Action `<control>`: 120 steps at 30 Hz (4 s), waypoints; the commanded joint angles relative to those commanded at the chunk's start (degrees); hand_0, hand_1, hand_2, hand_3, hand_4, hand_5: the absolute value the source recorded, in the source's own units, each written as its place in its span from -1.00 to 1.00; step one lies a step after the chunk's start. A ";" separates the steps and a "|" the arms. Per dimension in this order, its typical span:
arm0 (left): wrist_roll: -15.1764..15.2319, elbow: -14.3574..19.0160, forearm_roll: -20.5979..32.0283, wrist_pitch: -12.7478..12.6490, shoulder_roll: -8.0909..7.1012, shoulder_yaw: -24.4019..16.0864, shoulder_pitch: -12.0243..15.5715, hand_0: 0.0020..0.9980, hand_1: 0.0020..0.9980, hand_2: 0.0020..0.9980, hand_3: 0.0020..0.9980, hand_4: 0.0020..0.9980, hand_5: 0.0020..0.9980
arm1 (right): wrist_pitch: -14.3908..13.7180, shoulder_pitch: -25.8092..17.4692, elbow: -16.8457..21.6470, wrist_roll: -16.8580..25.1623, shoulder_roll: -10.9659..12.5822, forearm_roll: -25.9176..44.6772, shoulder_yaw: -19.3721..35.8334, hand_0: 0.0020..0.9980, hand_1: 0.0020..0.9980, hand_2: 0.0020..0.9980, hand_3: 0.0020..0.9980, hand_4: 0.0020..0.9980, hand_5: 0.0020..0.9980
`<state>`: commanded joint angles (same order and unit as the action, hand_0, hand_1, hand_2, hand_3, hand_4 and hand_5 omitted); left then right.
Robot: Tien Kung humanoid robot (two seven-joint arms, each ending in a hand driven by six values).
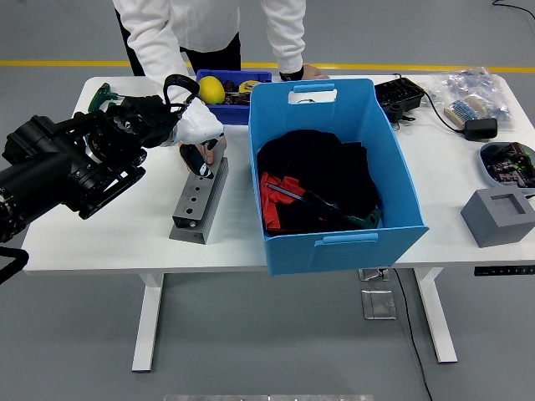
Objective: Lift tool from toolbox,place it in box,lift tool from toolbox,place it in box
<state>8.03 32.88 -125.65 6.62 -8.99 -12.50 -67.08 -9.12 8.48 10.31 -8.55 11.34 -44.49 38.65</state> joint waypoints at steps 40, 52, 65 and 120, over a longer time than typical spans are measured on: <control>1.02 -2.42 0.84 0.55 0.43 3.15 0.14 0.66 -0.21 -0.40 -0.32 0.80 0.47 | 0.01 0.55 0.00 -0.03 -0.09 -0.12 -0.42 0.23 0.21 0.36 0.11 0.62 0.27; 1.81 -2.51 1.92 -0.38 0.46 3.51 0.21 0.25 -0.42 -0.53 -0.47 0.78 0.45 | 0.00 0.36 0.00 -0.08 -0.12 -0.20 -0.27 0.23 0.21 0.36 0.10 0.62 0.27; 5.08 -3.53 4.22 -6.43 0.48 3.98 0.76 -0.34 -0.63 -0.67 -0.63 0.81 0.08 | -0.05 0.03 0.00 -0.10 -0.20 -0.15 -0.21 0.23 0.21 0.36 0.10 0.62 0.27; 9.64 4.69 16.68 -15.91 -4.44 -8.01 4.10 -0.84 -1.00 -1.00 -0.93 0.62 -0.21 | 0.20 -0.46 0.00 -0.28 -0.41 -2.05 1.91 0.23 0.21 0.36 0.10 0.62 0.27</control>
<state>17.67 37.58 -108.98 -9.29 -13.42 -20.51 -62.99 -8.92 8.02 10.31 -8.83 10.93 -46.54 40.56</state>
